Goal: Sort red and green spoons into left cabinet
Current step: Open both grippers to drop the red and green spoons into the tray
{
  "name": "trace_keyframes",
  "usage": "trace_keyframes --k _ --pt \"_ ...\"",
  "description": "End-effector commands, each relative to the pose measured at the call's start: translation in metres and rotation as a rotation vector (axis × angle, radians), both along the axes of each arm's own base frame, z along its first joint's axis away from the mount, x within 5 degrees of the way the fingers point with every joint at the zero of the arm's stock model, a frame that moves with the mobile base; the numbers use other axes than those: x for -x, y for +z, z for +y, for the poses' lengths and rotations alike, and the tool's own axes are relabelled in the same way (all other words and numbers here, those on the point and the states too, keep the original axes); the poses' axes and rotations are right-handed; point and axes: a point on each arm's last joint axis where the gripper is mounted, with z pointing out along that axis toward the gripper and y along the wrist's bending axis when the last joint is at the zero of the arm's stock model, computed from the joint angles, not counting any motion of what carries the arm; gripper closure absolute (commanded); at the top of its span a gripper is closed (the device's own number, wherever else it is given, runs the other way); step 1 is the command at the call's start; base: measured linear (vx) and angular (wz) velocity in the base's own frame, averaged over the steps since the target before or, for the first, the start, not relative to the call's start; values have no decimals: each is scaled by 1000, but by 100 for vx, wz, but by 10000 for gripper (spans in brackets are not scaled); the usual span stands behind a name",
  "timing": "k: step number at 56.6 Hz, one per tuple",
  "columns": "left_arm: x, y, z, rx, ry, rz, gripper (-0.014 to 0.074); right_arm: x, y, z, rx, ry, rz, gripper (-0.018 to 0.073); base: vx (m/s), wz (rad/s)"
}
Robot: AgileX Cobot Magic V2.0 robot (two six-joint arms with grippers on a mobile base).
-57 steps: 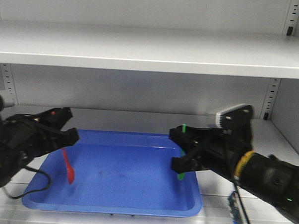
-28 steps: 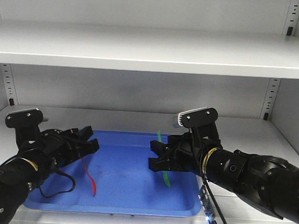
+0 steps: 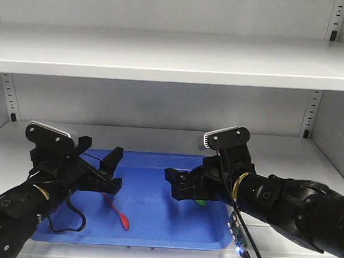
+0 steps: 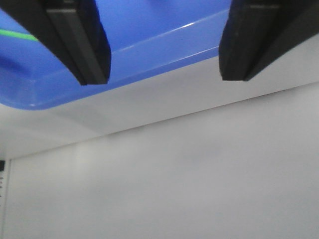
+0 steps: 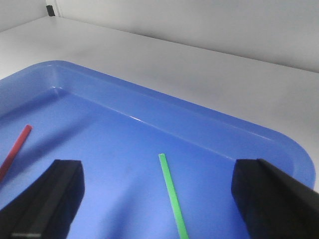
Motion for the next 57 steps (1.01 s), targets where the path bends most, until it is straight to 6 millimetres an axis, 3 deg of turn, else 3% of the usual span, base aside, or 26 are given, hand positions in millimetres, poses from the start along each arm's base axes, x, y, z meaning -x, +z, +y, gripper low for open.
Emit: trace_keyframes --k 1,11,45,50,57 --pt "4 35 5 132 35 -138 56 4 33 0 -58 22 -98 -46 0 0" --pt "3 35 6 302 32 -67 64 4 33 0 -58 22 -98 29 0 0" --pt "5 32 7 289 35 -49 64 4 33 0 -58 22 -98 195 0 0" --pt "21 37 12 281 25 -57 71 4 33 0 -58 22 -98 206 0 0" --pt "58 44 27 275 22 -55 129 4 33 0 -58 22 -98 220 0 0"
